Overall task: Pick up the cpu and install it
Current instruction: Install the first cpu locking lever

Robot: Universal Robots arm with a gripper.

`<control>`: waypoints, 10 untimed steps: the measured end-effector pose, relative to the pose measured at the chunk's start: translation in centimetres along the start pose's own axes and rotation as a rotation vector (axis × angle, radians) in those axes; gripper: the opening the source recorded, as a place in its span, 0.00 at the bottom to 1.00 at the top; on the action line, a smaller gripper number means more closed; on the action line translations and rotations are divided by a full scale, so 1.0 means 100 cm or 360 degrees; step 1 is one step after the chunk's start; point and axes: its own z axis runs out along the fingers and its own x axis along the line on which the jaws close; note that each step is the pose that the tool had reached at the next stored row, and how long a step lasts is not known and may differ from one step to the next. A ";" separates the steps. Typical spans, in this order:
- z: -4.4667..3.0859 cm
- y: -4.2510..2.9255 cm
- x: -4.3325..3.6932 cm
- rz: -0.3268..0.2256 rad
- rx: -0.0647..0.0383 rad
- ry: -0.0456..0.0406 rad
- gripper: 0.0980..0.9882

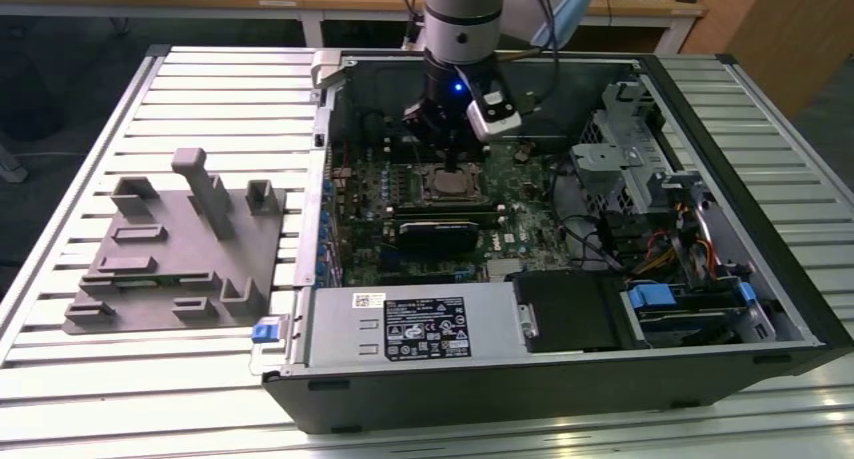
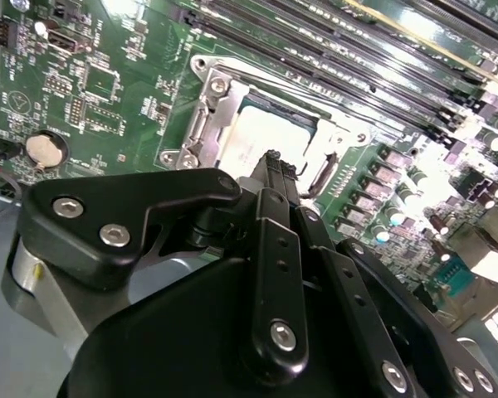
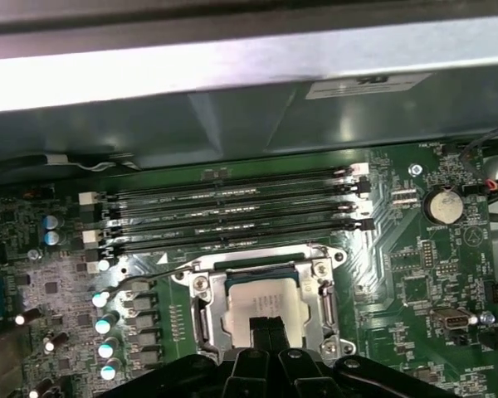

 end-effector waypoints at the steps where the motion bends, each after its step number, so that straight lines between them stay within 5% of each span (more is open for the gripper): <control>1: 0.0000 -0.0001 0.0012 0.0000 0.0000 0.0000 0.01; 10: -0.0004 -0.0013 0.0100 0.0000 0.0000 0.0000 0.01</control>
